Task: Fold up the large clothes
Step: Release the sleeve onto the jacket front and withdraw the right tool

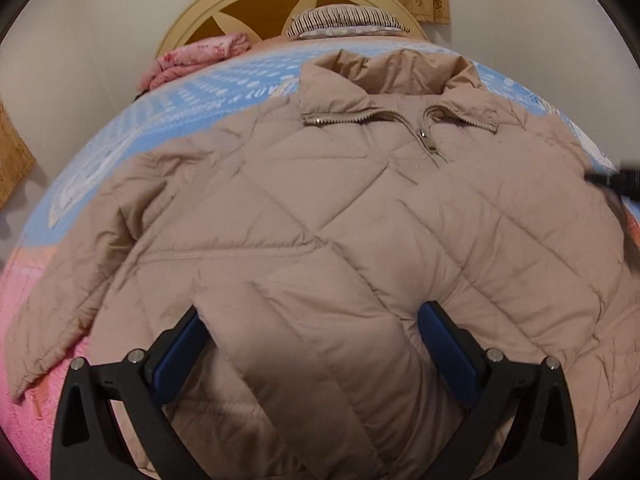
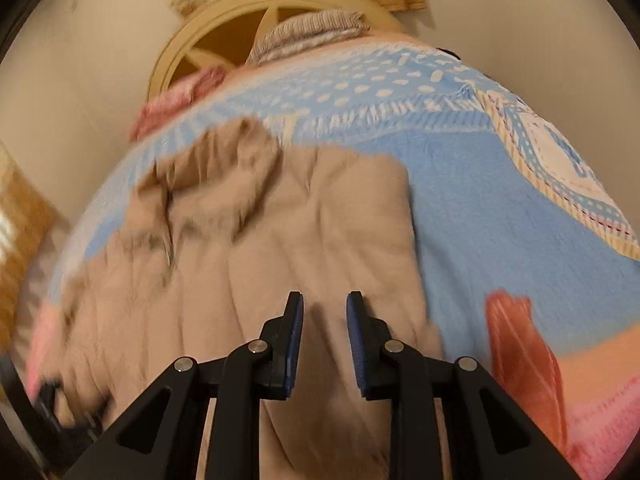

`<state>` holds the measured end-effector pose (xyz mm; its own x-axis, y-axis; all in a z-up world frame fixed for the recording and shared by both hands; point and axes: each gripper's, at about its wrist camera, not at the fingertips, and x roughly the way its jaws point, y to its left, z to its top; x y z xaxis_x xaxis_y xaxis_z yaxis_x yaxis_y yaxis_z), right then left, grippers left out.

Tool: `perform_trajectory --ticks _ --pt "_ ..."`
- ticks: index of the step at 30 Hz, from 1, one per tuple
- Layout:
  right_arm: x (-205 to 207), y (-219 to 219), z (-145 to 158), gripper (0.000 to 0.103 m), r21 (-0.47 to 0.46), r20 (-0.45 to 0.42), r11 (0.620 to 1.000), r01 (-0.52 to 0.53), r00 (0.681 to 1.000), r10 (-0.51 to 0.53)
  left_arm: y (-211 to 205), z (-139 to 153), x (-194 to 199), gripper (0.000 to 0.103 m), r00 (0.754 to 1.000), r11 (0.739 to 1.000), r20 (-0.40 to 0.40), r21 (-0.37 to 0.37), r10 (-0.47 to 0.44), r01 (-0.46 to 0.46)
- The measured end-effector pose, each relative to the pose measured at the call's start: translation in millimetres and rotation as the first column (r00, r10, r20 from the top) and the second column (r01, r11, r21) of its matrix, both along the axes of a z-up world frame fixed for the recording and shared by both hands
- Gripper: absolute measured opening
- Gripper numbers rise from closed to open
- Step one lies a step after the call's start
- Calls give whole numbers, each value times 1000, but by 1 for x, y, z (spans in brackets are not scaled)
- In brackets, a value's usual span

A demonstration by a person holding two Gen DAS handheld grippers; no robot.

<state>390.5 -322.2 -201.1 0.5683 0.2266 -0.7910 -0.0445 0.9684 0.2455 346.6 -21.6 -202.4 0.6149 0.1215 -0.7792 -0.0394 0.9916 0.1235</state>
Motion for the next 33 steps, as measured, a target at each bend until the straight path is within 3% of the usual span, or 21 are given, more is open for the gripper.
perform_trajectory --ticks 5,8,12,15,18,24,27,29,33 --pt "2 0 -14 22 6 -10 1000 -12 1000 12 0 -4 2 103 1000 1000 5 -1 -3 3" --pt "-7 5 3 23 -54 -10 999 -1 1000 1 2 -4 -2 103 1000 1000 12 -11 0 0" --pt "-39 11 24 23 -22 24 999 -33 999 34 3 -3 -3 103 1000 1000 15 -22 -1 1" --pt "-42 16 4 23 -92 -33 994 -62 998 59 4 -3 -6 103 1000 1000 21 -23 -2 3" --pt "-42 11 -1 23 -62 -34 997 -35 999 33 6 -3 -7 103 1000 999 23 -40 -3 4" --pt "-56 33 39 23 -104 58 995 -7 998 13 6 -3 -6 103 1000 999 21 -43 -3 3" --pt "-55 61 54 23 -41 92 997 -61 994 65 6 -3 -6 103 1000 999 21 -43 -3 4" --pt "-46 86 42 24 17 38 992 -122 992 121 6 -3 -6 103 1000 999 21 -42 -3 4" --pt "-37 118 -1 25 -65 -32 985 -161 987 159 6 -3 -6 103 1000 999 21 -48 -3 4"
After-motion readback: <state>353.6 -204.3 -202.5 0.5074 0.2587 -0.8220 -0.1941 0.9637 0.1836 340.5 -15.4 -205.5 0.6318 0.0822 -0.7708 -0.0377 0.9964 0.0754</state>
